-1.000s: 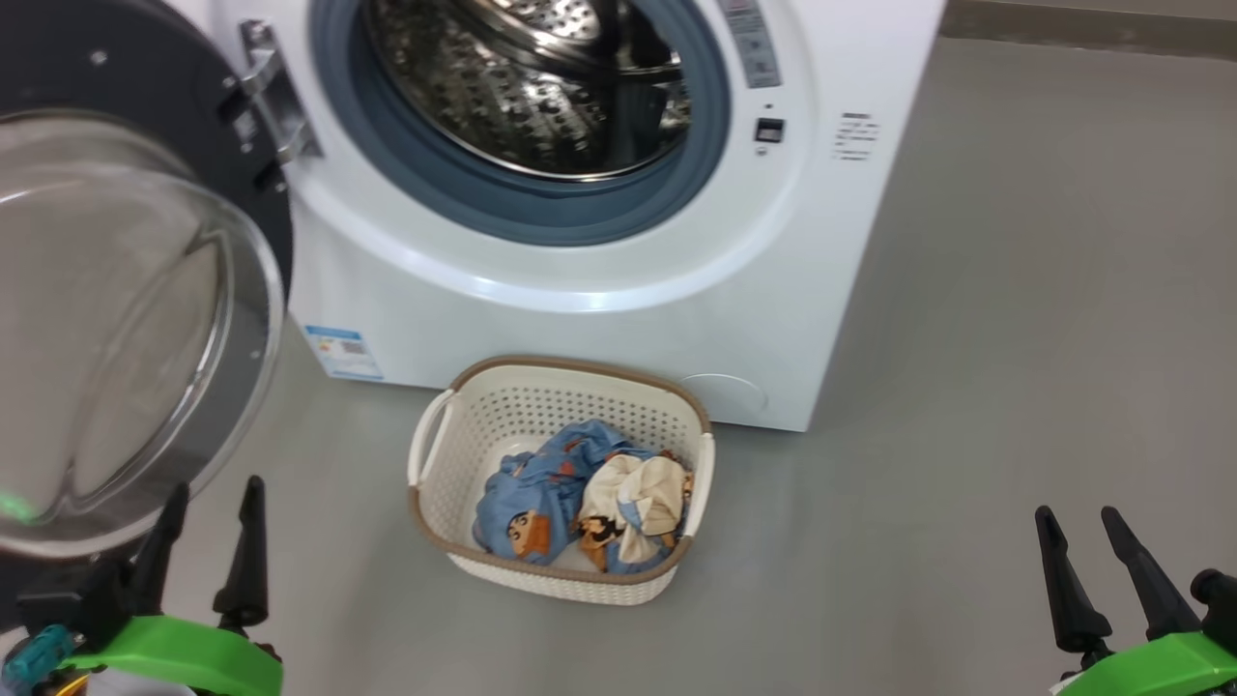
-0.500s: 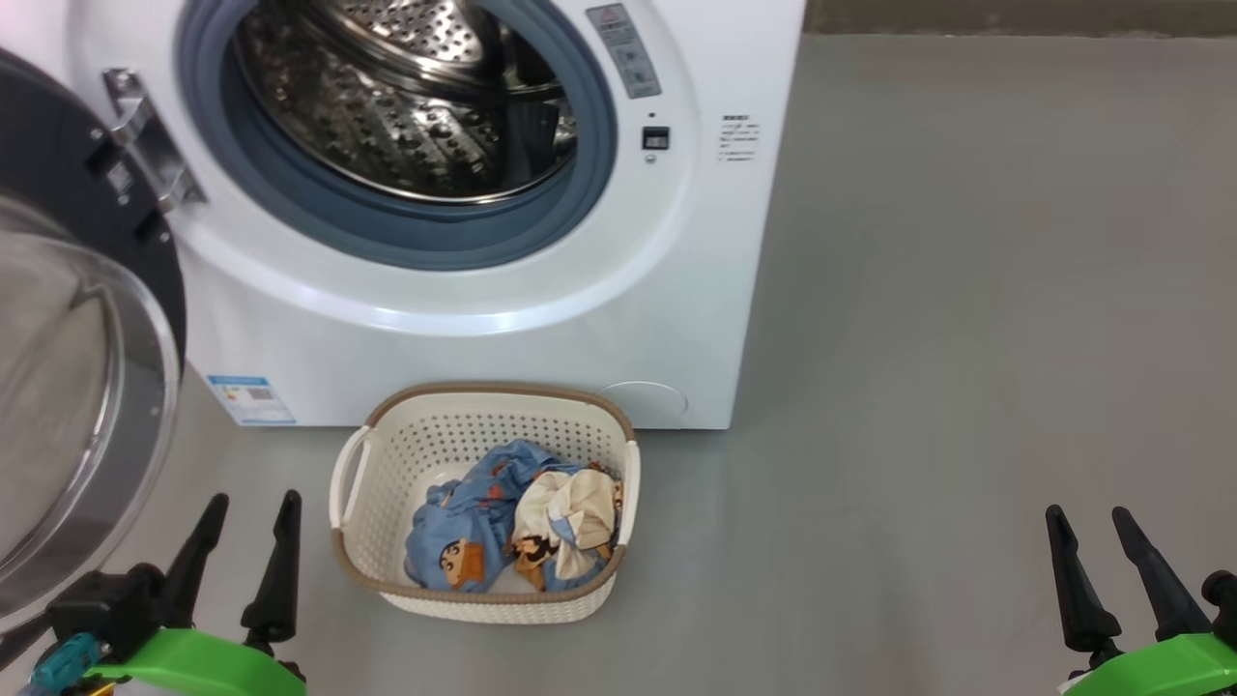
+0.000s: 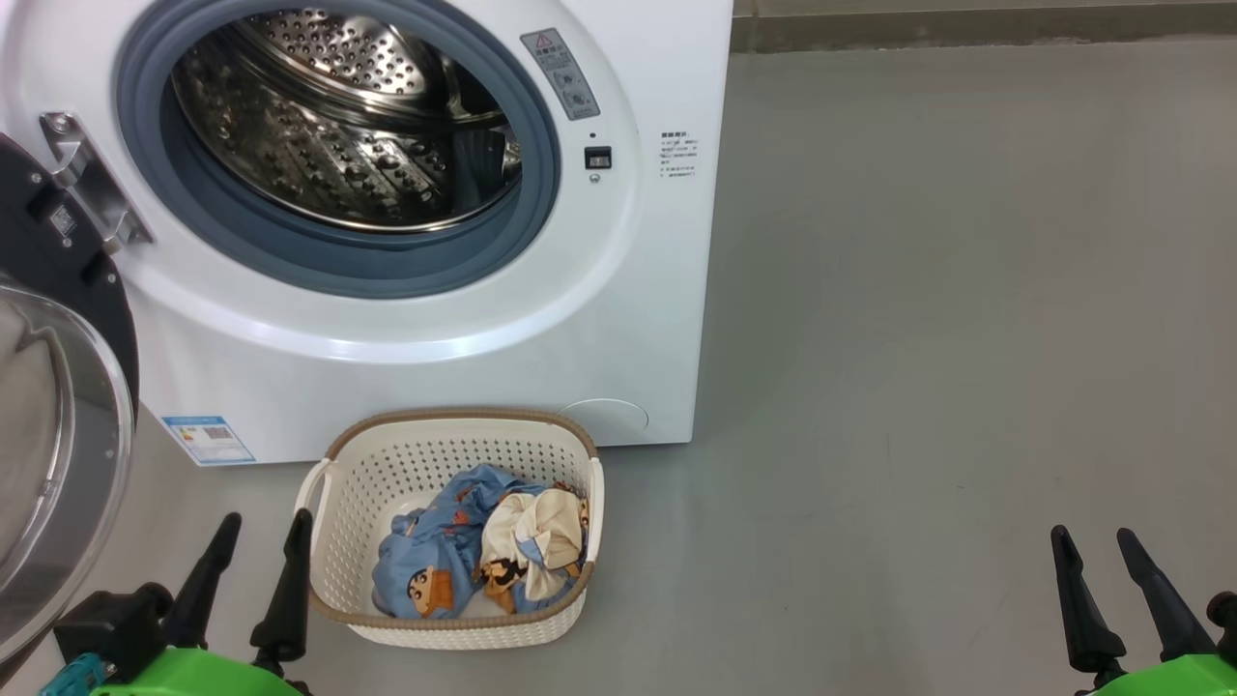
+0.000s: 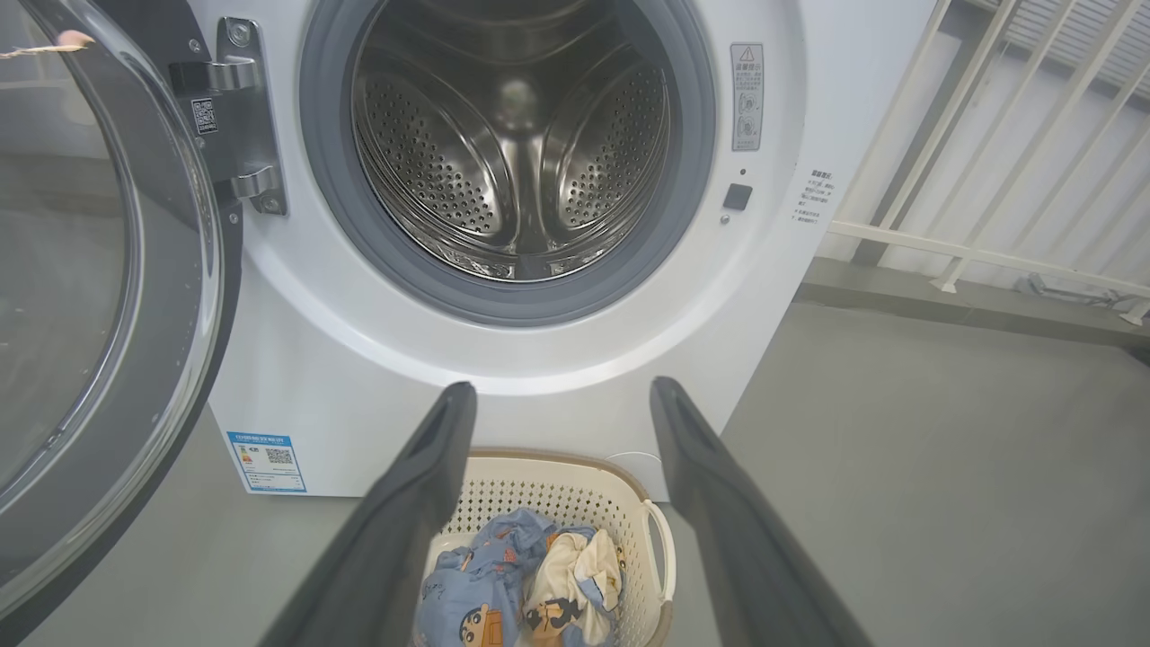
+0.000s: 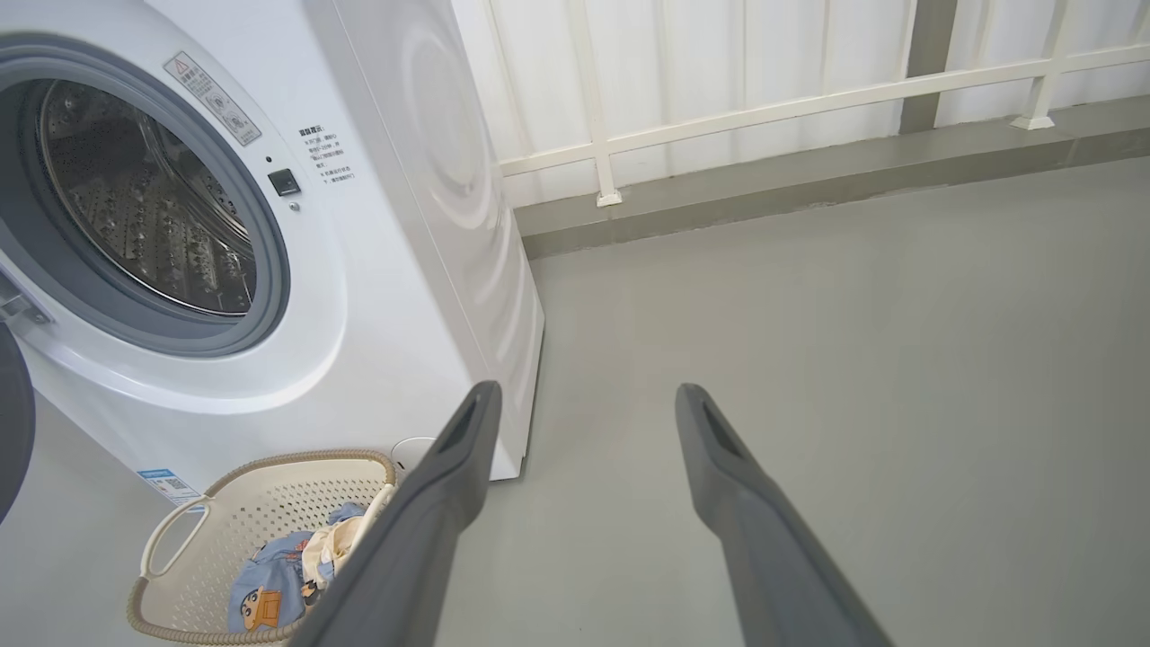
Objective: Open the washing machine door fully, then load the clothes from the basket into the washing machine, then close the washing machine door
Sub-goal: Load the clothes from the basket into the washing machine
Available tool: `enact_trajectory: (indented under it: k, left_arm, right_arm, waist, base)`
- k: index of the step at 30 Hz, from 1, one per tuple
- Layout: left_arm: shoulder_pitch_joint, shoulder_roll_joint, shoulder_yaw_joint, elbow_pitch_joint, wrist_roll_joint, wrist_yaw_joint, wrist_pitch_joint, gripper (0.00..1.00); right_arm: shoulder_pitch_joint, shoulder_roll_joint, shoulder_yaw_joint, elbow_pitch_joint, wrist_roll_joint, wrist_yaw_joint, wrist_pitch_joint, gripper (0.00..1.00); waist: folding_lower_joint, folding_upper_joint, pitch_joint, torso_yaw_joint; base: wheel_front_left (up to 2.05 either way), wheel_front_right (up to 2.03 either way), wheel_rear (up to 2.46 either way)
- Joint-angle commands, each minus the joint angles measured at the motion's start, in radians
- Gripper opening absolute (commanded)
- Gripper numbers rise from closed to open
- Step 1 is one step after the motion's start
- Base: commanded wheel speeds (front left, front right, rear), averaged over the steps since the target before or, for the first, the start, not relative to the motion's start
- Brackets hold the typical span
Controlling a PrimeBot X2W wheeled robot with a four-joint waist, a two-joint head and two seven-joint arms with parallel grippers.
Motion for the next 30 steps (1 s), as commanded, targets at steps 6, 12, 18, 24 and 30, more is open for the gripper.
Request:
enact_trajectory:
  k: [6, 12, 18, 24, 30]
  left_arm:
    - [-0.019, 0.032, 0.036, -0.026, -0.012, -0.002, -0.006, 1.0]
    - [-0.02, 0.035, 0.036, -0.018, -0.022, -0.002, -0.006, 1.0]
    - [-0.029, 0.047, 0.016, -0.016, -0.044, -0.002, -0.006, 1.0]
    - [-0.036, 0.055, 0.012, -0.018, -0.05, -0.002, -0.006, 1.0]
    - [-0.043, 0.057, 0.011, -0.021, -0.048, -0.002, -0.006, 1.0]
  right_arm:
    - [-0.005, -0.016, 0.011, -0.026, 0.004, 0.002, -0.012, 1.0]
    - [-0.006, -0.016, 0.013, -0.027, 0.004, 0.002, -0.012, 1.0]
    - [-0.011, -0.014, 0.015, -0.028, 0.004, 0.002, -0.012, 1.0]
    - [-0.016, -0.012, 0.016, -0.03, 0.003, 0.002, -0.012, 1.0]
    - [-0.022, -0.009, 0.017, -0.03, 0.003, 0.002, -0.012, 1.0]
  waist:
    - [0.0, 0.0, 0.0, -0.002]
    - [0.0, 0.0, 0.001, 0.002]
    - [0.0, 0.0, 0.007, 0.006]
    - [0.0, 0.0, 0.015, 0.008]
    - [0.0, 0.0, 0.02, 0.006]
  base:
    - [0.0, 0.0, 0.0]
    - [0.0, 0.0, 0.0]
    - [0.08, -0.29, 0.2]
    - [0.52, -1.17, 0.65]
    - [0.87, -1.63, 0.76]
